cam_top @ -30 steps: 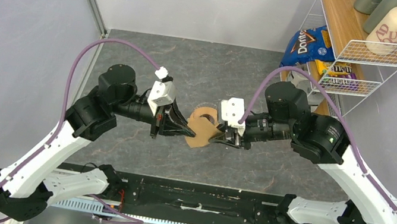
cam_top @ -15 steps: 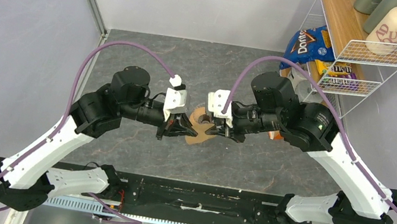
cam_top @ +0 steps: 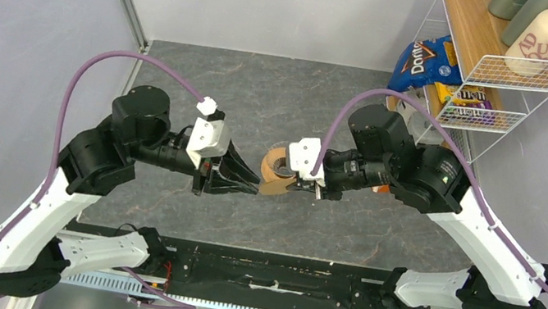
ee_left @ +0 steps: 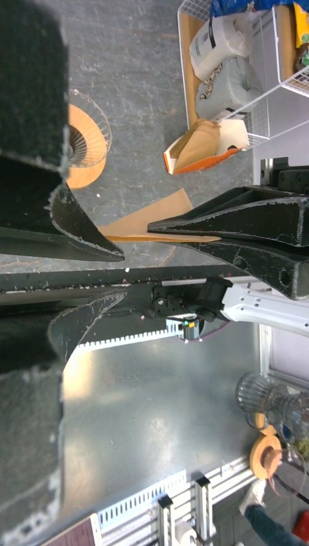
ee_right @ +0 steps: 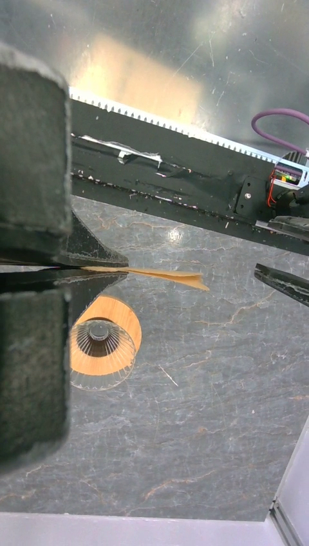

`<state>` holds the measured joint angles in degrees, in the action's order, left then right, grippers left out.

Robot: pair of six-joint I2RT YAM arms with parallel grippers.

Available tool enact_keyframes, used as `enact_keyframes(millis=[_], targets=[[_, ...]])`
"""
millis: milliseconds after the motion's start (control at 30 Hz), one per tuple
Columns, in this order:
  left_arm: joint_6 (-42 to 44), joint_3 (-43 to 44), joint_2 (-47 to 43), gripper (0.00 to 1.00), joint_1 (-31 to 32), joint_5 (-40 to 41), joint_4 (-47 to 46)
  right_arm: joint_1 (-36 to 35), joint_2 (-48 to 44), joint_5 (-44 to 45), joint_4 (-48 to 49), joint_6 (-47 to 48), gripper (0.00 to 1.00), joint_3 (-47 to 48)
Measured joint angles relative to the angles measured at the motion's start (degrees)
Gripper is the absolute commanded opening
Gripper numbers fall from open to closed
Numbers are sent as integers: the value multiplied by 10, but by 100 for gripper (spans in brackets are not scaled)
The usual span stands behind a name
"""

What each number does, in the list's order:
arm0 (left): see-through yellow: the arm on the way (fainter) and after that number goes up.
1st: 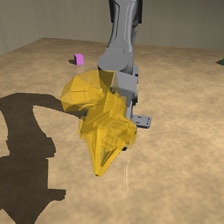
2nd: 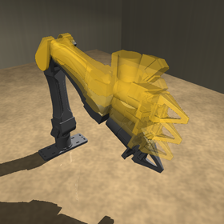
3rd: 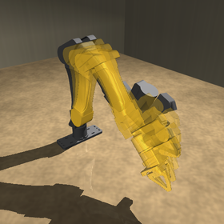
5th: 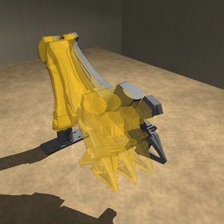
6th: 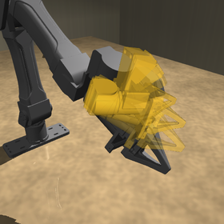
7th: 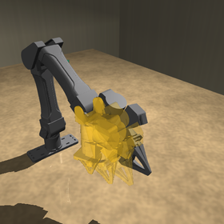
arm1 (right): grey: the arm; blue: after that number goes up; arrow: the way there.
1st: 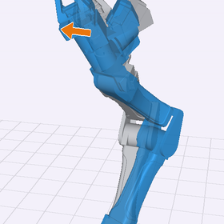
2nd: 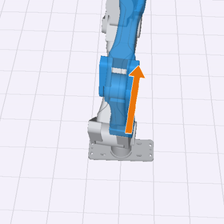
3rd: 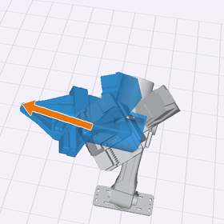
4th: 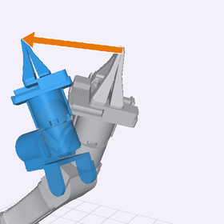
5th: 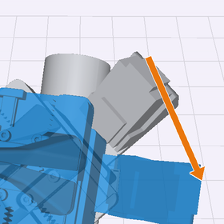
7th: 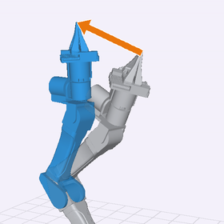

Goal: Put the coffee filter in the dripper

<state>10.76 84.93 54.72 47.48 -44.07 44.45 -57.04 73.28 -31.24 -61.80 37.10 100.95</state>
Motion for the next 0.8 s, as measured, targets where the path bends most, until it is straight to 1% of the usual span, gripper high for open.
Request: enact_keyframes(millis=[100,400,533,700,800], targets=[[-18,3,6,33,0,-11,-2,-4,0,-1,-1,7,0,0],[-41,3,37,34,-1,-10,-2,-14,0,-2,-10,22,0,0],[-42,3,36,29,-1,-12,-3,-20,0,-2,-19,27,0,0],[-41,0,35,30,-1,-25,-4,-23,0,-2,-22,33,0,0],[-41,-3,35,27,-1,-29,-4,-24,0,-2,-22,35,0,0]])
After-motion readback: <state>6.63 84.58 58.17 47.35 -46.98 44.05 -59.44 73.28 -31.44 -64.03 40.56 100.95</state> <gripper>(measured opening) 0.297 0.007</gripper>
